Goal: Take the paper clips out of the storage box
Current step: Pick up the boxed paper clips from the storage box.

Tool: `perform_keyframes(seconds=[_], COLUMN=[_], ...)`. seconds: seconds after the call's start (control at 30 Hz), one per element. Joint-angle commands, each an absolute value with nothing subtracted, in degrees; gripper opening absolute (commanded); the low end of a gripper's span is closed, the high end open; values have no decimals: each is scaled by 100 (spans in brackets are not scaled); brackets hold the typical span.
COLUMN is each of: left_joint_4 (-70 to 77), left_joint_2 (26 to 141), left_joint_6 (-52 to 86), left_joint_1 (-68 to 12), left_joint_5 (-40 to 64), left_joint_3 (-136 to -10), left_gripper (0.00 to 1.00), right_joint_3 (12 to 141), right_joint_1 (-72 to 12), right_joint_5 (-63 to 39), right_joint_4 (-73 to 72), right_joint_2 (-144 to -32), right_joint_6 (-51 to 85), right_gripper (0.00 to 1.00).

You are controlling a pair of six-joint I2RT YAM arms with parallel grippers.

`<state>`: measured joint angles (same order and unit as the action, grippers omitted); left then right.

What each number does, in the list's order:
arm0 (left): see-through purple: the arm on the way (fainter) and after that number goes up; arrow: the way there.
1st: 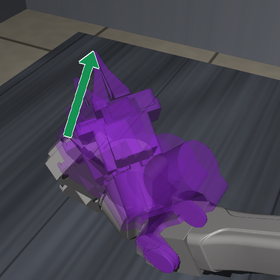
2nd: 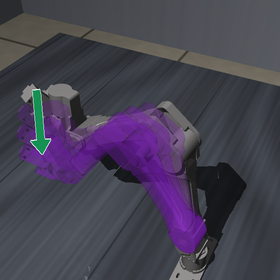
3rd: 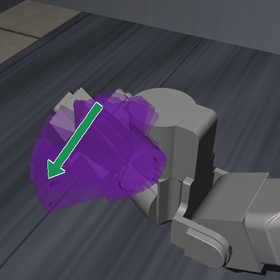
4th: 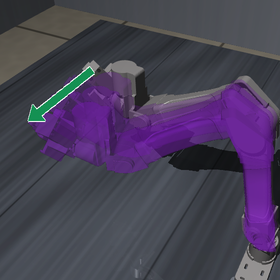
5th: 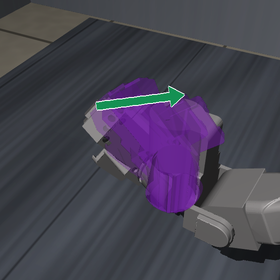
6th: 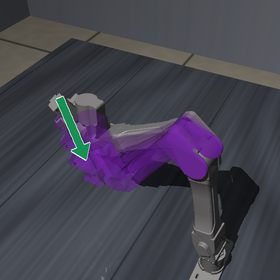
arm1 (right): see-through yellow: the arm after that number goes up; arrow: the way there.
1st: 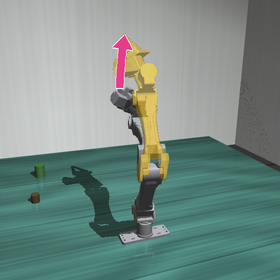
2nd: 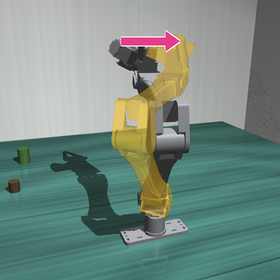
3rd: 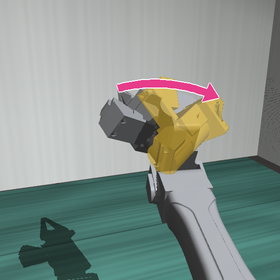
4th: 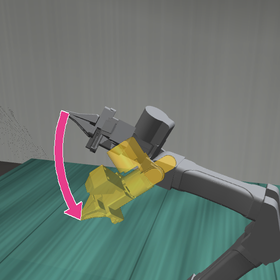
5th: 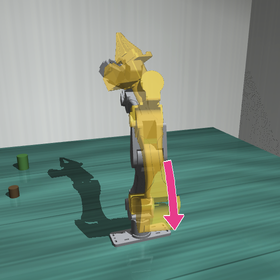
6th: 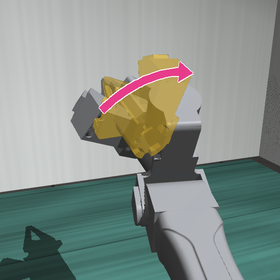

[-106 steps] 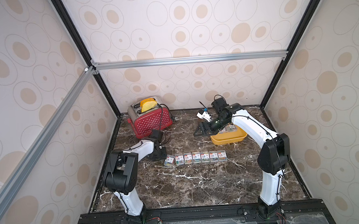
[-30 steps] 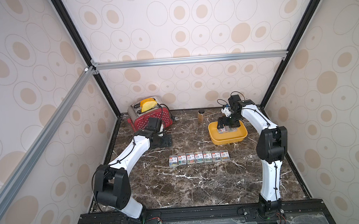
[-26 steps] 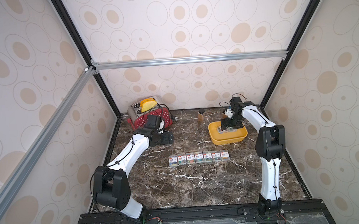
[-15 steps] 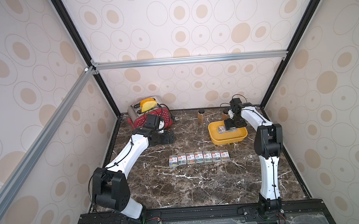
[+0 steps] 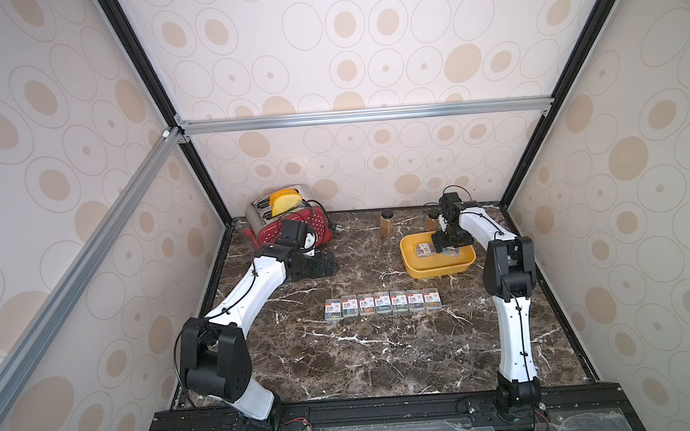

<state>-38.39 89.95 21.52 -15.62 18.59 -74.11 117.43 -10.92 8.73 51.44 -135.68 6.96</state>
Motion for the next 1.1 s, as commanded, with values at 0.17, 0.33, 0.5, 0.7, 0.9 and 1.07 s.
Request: perform_keyframes(seconds=[0.17, 0.33, 0.5, 0.7, 0.9, 1.07], left_joint_4=[-3865, -3806, -3780, -3765, -3709, -3680], left_joint_2=[9087, 9099, 9102, 9040, 8977, 8908], left_joint_6=[2118, 2137, 2128, 2101, 2077, 1909], left_joint_1=[-1495, -1501, -1501, -1495, -1495, -1494], left_joint_5=[1958, 2030, 2057, 2065, 2074, 2126], left_joint_3=[-7663, -7644, -7622, -7589, -7546, -7592], left_gripper=[99, 99, 99, 99, 99, 99], right_joint_3=[11924, 11862, 11499, 11431, 11183, 11253], right_joint_1=[-1011, -1013, -1006, -1012, -1016, -1011], right_joint_5=[816, 768, 576, 513, 509, 340], right_joint_4=[5493, 5531, 5139, 5114, 5011, 5121], right_joint_2=[-13794, -13705, -13436, -13288, -12824, -12270], right_joint_6=[903, 1140, 1372, 1447, 1476, 1519], right_gripper=[90, 92, 84, 66, 58, 54])
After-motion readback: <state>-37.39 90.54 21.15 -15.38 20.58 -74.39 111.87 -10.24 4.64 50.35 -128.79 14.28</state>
